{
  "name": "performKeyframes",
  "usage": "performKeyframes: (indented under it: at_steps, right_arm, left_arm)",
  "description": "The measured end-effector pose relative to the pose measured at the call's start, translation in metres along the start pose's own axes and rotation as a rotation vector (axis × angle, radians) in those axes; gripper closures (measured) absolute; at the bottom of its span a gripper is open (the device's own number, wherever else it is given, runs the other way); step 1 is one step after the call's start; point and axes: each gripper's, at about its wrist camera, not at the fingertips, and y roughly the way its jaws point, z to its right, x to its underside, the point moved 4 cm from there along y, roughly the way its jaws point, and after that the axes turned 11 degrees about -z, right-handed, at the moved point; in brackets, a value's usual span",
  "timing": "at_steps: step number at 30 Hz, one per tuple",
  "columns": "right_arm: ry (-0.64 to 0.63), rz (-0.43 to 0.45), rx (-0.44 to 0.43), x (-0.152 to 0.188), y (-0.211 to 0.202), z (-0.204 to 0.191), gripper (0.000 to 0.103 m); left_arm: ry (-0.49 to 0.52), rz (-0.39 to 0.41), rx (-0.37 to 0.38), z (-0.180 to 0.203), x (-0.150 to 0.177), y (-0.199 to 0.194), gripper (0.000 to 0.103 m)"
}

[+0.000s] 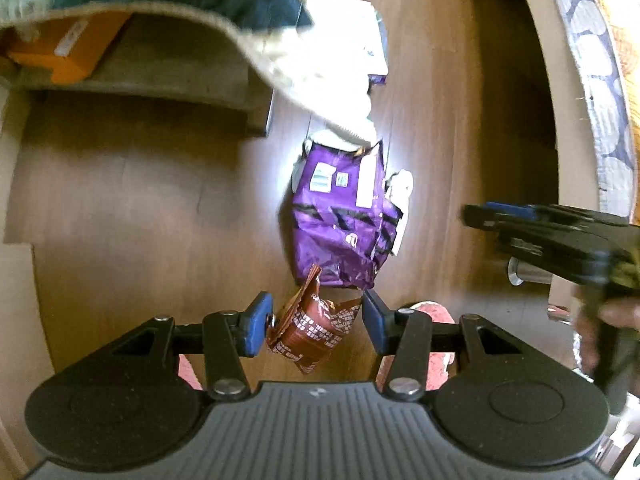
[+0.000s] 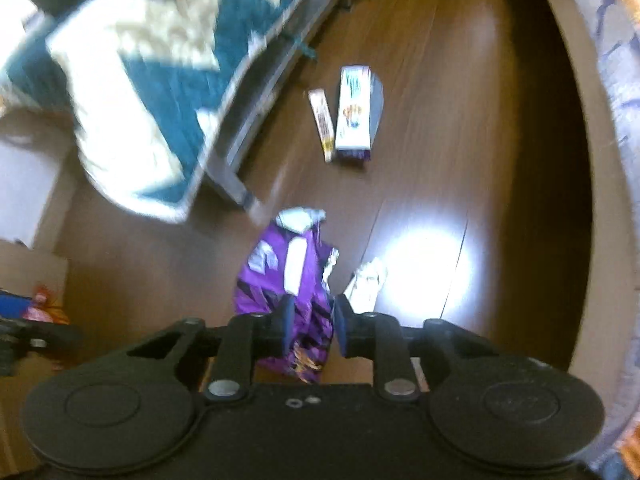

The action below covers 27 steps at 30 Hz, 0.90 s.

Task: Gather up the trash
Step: 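Grasp red wrapper with left tool while right tool grasps purple snack bag, then lift red wrapper and purple bag with both tools over the wastebasket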

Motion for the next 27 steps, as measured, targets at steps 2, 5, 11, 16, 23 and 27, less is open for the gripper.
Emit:
performKeyframes:
  at_steps: [2, 5, 11, 16, 23, 27]
  right_arm:
    - [0.008, -0.02, -0.028, 0.0, 0.031, 0.001, 0.058]
    - [-0.011, -0.029, -0.038, 0.001, 0.073, 0.001, 0.037]
    - [-0.04, -0.064, -0.073, 0.005, 0.152, 0.007, 0.02]
    - [0.006, -0.077, -0.109, 0.003, 0.197, 0.016, 0.02]
    - [0.06, -0.079, -0.306, 0.0, 0.207, 0.013, 0.08]
    - [0.083, -0.047, -0.327, 0.001, 0.184, 0.005, 0.096]
  left_arm:
    - [-0.004, -0.008, 0.01, -0.003, 0.004, 0.013, 0.055]
    - [-0.005, -0.023, 0.027, -0.008, 0.01, 0.038, 0.055]
    - [0.003, -0.039, 0.044, -0.016, 0.008, 0.081, 0.055]
    - [-0.009, -0.04, 0.06, -0.019, 0.007, 0.097, 0.055]
    - [-0.022, -0.037, 0.075, -0.018, 0.007, 0.096, 0.055]
    - [-0.017, -0.03, 0.074, -0.017, 0.01, 0.076, 0.055]
